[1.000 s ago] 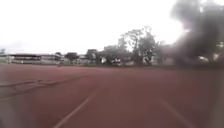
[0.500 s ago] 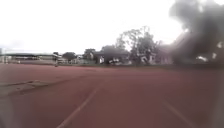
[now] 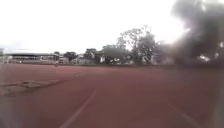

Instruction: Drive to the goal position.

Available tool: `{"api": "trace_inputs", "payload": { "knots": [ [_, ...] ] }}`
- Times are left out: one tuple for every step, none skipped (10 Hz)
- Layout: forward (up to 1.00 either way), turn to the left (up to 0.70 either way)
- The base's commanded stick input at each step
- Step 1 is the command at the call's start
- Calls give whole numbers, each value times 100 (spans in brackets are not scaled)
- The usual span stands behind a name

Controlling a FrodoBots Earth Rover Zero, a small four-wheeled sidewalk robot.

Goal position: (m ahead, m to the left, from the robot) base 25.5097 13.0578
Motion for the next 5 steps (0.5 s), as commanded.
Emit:
{"api": "trace_inputs", "payload": {
  "knots": [
    [70, -34],
    [70, -34],
    [70, -34],
    [70, -18],
    [70, -7]
  ]
}}
